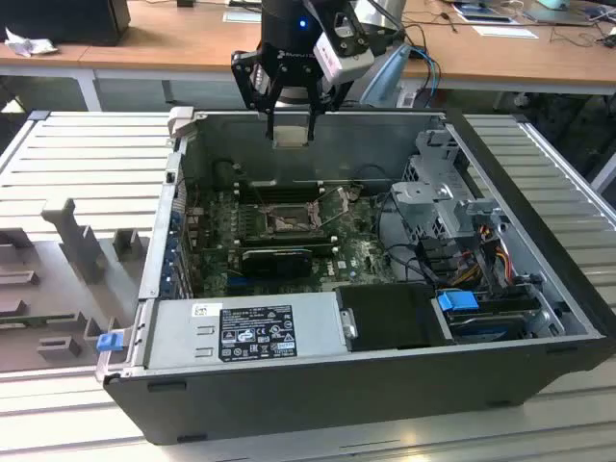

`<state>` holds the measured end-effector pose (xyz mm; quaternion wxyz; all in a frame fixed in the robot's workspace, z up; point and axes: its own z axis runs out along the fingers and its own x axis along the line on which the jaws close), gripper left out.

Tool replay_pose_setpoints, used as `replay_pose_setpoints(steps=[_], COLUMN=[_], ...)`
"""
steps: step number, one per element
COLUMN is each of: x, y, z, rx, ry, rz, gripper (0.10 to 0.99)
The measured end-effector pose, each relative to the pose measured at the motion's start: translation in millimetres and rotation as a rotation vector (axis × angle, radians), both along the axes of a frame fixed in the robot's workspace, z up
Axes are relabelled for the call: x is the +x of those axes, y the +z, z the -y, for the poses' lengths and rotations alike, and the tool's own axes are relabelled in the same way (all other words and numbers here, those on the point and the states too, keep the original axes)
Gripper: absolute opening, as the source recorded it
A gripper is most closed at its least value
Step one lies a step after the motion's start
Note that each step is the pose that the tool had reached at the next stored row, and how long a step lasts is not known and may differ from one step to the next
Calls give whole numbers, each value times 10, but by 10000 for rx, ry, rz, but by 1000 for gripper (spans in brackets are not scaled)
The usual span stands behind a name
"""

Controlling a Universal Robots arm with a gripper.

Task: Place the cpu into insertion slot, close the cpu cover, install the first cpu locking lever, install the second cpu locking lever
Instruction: 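Place the cpu into insertion slot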

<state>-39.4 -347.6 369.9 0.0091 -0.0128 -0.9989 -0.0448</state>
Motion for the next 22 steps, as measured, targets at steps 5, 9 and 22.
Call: replay_pose_setpoints(steps=[5,9,22], x=[0,-1,0], y=[-2,-8,-11], z=[0,0,0], rx=[-2,-1,-4], ry=[-342,-345,-817], rz=[-1,-16,-17], gripper=[529,529,529])
